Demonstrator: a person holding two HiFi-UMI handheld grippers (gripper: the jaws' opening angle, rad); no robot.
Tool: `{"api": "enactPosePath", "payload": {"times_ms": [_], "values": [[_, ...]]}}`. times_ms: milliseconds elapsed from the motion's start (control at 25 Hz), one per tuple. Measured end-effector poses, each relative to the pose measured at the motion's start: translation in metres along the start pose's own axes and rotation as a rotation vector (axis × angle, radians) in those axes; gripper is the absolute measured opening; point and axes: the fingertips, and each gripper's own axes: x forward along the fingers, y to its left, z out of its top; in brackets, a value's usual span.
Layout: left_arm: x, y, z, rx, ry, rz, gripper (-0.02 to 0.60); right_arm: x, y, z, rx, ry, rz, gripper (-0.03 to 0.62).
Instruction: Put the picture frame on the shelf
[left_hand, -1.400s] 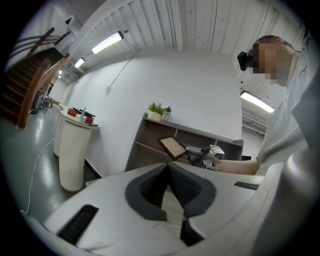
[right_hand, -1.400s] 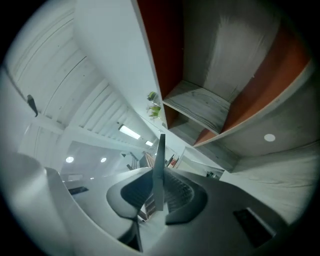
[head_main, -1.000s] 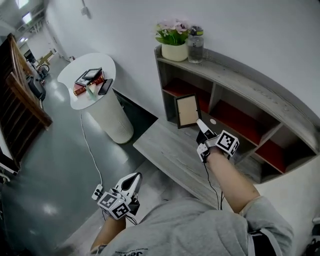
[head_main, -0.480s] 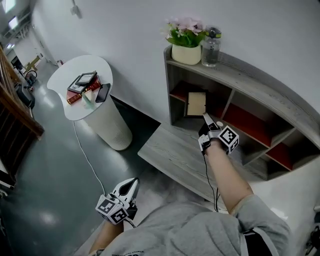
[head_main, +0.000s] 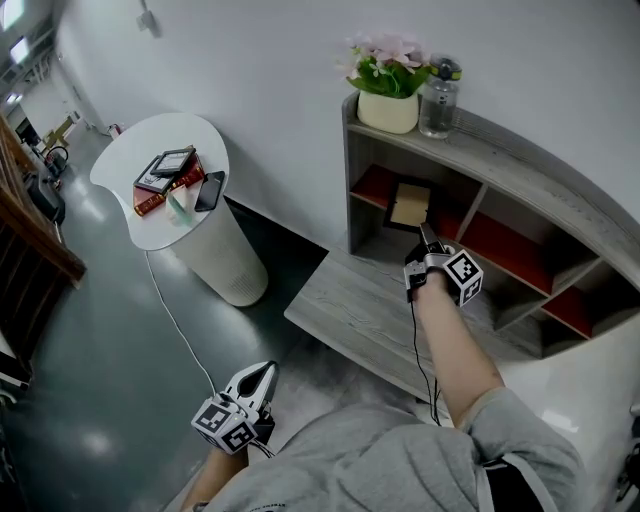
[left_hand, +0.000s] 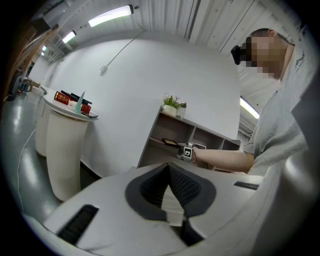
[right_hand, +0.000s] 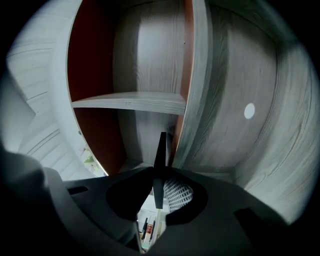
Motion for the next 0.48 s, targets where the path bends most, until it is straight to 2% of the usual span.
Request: {"api": "enactPosePath", "payload": {"times_ms": [200,480], "values": [[-0.001,0.009,0.001,-0.008,-0.005,-0.003,0.012,0.013,0.000,0.003,-0.001,-0.044,-0.025,0.087],[-0.004,0.010,0.003,-0.016,-0.017,-0.010,0.012,0.027,0.002,-0.009,-0.023,-0.011,-0.066,0.092]]}}
